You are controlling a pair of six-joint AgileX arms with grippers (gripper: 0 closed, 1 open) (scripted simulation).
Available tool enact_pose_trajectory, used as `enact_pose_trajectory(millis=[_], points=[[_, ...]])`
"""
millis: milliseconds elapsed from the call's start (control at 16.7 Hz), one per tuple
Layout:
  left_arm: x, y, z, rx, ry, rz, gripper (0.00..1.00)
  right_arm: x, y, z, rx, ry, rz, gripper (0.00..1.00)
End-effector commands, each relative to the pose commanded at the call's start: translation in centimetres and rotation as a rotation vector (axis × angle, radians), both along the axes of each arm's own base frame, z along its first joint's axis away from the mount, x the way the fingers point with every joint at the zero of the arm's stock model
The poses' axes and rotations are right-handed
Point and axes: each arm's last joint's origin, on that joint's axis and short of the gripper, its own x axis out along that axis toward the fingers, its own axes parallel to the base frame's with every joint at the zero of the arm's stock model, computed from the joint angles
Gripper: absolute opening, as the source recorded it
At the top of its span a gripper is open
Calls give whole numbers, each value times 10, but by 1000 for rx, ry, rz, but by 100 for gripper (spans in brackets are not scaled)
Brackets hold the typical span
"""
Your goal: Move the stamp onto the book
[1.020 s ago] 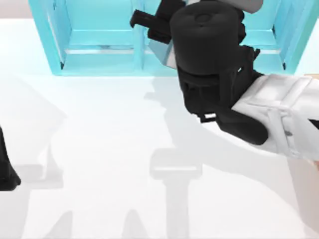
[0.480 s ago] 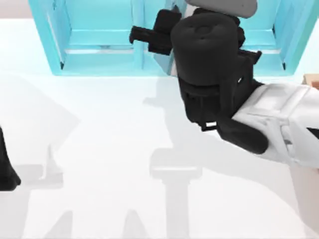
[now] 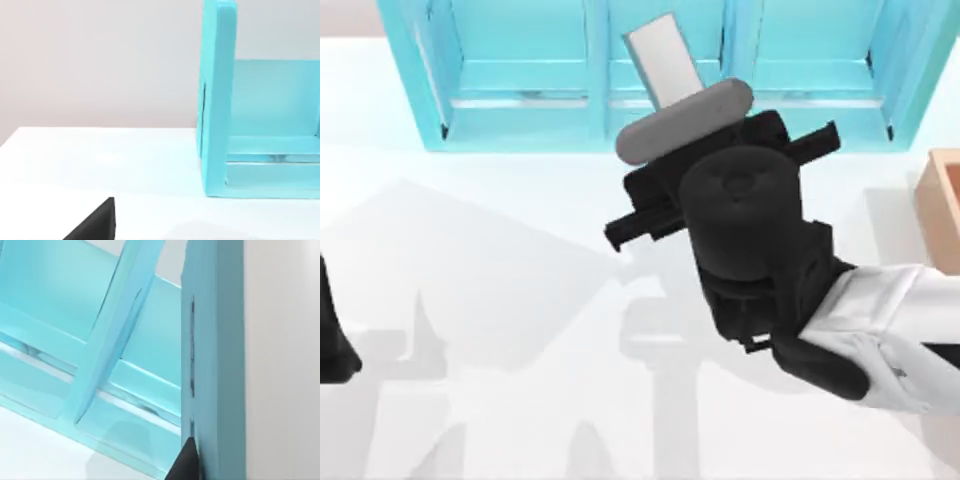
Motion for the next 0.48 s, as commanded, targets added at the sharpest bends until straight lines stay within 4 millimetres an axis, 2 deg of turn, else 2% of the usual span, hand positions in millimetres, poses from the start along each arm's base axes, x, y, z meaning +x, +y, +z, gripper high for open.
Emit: enact_pose_trajectory(millis=[480], points=[[0,0,0,0,0,0,100,-34,-44,-55,-790,-92,234,0]])
